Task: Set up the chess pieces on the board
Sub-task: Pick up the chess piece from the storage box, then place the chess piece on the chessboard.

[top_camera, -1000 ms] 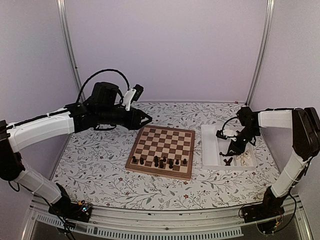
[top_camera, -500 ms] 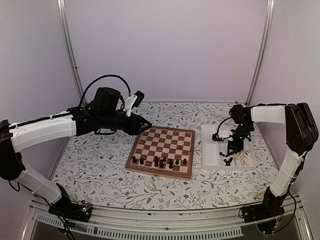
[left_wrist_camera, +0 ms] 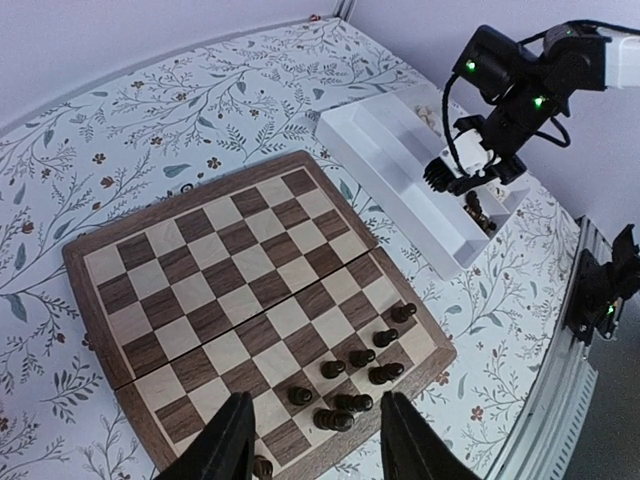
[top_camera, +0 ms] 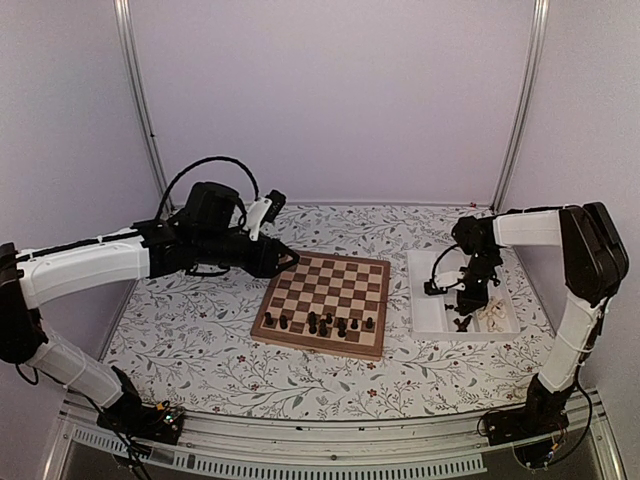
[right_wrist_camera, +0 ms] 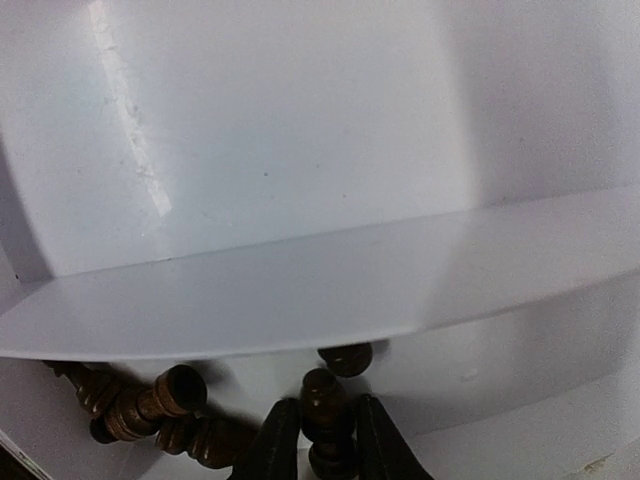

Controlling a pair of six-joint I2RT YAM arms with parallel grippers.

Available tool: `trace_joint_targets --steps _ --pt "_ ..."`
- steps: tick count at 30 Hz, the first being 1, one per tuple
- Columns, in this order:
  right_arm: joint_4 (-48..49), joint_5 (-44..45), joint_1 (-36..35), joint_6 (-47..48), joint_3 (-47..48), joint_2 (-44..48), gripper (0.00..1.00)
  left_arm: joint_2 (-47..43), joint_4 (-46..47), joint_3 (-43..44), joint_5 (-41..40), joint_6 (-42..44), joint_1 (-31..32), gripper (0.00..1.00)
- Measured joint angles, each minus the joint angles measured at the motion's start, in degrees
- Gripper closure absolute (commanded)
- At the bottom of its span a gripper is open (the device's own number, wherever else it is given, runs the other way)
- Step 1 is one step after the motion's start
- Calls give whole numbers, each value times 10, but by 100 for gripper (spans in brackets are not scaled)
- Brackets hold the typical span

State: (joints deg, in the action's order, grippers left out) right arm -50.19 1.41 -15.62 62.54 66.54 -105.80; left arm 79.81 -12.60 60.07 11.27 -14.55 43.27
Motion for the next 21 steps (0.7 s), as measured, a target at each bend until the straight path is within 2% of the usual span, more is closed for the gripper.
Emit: trace_joint_targets --steps 9,15,21 --pt "-35 -21 -1 -14 21 10 90 13 41 0 18 -12 4 56" --pt "-57 -133 -7 -46 78 92 90 92 98 34 39 -43 29 56" --pt "-30 -267 -54 -87 86 155 90 199 138 125 69 -67 76 56"
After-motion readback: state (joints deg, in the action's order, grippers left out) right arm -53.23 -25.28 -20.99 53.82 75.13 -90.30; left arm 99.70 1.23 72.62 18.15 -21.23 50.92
